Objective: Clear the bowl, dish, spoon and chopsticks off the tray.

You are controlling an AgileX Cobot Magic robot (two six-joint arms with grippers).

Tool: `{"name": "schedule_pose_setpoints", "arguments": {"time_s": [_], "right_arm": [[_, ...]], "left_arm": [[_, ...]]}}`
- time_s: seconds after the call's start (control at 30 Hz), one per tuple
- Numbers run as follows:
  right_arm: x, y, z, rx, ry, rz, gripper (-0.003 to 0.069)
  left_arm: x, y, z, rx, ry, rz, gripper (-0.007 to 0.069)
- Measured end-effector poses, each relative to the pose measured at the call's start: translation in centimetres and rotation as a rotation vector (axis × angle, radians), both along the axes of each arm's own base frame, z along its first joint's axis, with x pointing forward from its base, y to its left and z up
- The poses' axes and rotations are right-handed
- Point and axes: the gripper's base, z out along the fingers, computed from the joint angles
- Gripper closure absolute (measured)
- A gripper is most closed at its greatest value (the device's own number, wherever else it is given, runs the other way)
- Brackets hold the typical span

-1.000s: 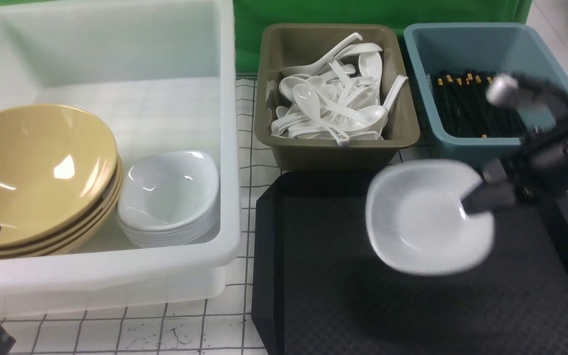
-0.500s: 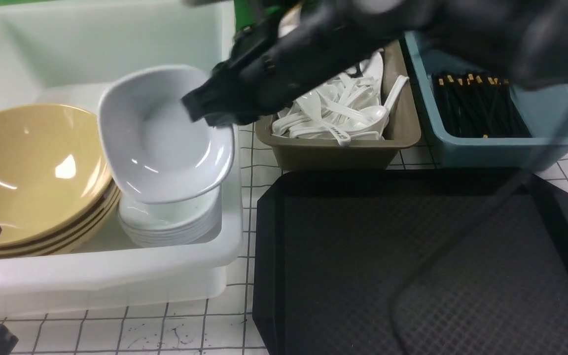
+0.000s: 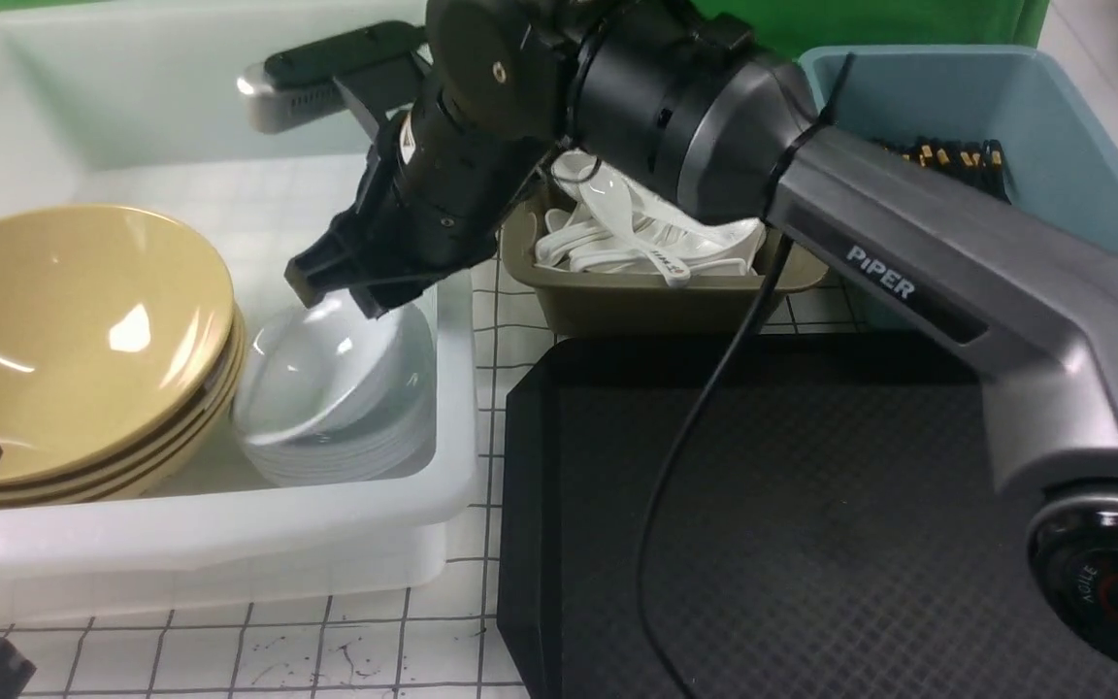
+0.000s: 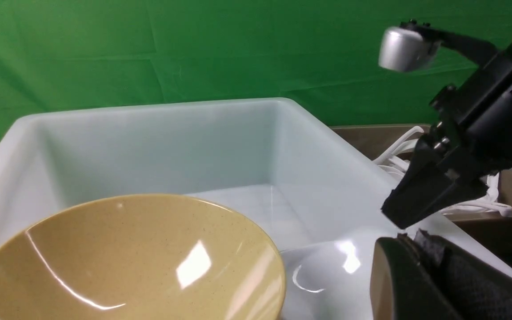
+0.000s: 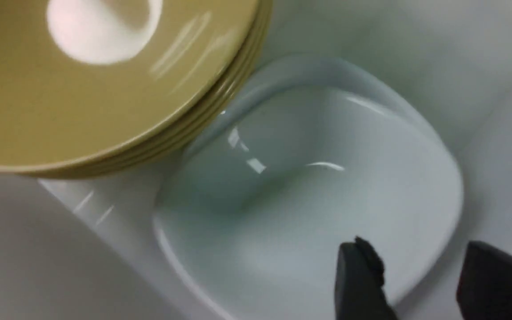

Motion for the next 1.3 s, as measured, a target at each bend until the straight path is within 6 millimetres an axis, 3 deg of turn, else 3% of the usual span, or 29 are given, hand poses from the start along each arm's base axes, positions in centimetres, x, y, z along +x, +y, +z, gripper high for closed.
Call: {"name": "schedule_pose_setpoints", "arguments": {"time_s": [0.17, 0.2, 0.3, 0.37, 0.5, 0.63, 0.7, 0.77, 0.93, 0.97, 1.07, 1.1, 1.17, 1.3], "right_arm": [[-1.9, -3.5, 6.8, -0.058, -0.197, 0.013, 0.0263], [-2.6, -5.1, 9.4, -0.071, -0.283, -0.01, 0.0272], [-4.5, -10.2, 14.6, -0.087, -0.428, -0.092, 0.0322], [-5.9, -13.6, 16.8, -0.099, -0.473, -0.134, 0.0372], [-10.0, -20.1, 17.4, -0.151, -0.457, -0.201, 0.0503], [-14.0, -23.7, 13.9, -0.172, -0.455, -0.186, 0.0594], [-16.5, -25.2, 9.6, -0.107, -0.5, -0.168, 0.0623], [-17.4, -25.6, 7.5, -0.057, -0.517, -0.171, 0.0623], [-20.1, -26.1, -0.3, 0.235, -0.571, -0.187, 0.0623], [-20.3, -26.0, -0.8, 0.267, -0.584, -0.18, 0.0623], [-22.0, -26.7, -5.9, 0.28, -0.616, -0.106, 0.0623], [-22.0, -26.8, -5.8, 0.284, -0.623, -0.104, 0.0623], [-23.1, -27.4, -8.4, 0.255, -0.593, -0.089, 0.0623], [-24.5, -28.6, -10.0, 0.223, -0.583, -0.096, 0.0622]], "left_arm": [[0.0, 0.0, 0.0, 0.0, -0.001, 0.0, 0.0631], [0.0, 0.0, 0.0, 0.0, -0.002, 0.001, 0.0631], [0.0, 0.0, 0.0, 0.0, -0.001, 0.001, 0.0631], [0.0, 0.0, 0.0, 0.0, -0.002, 0.001, 0.0631], [0.0, 0.0, 0.0, 0.0, -0.002, 0.001, 0.0631], [0.0, 0.0, 0.0, 0.0, -0.002, 0.001, 0.0631], [0.0, 0.0, 0.0, 0.0, -0.002, 0.001, 0.0631], [0.0, 0.0, 0.0, 0.0, -0.002, 0.001, 0.0631], [0.0, 0.0, 0.0, 0.0, -0.003, 0.002, 0.0631], [0.0, 0.0, 0.0, 0.0, -0.003, 0.002, 0.0631], [0.0, 0.0, 0.0, 0.0, -0.003, 0.002, 0.0631], [0.0, 0.0, 0.0, 0.0, -0.003, 0.002, 0.0631], [0.0, 0.0, 0.0, 0.0, 0.0, 0.0, 0.0631], [0.0, 0.0, -0.2, 0.001, 0.008, -0.002, 0.0631]]}}
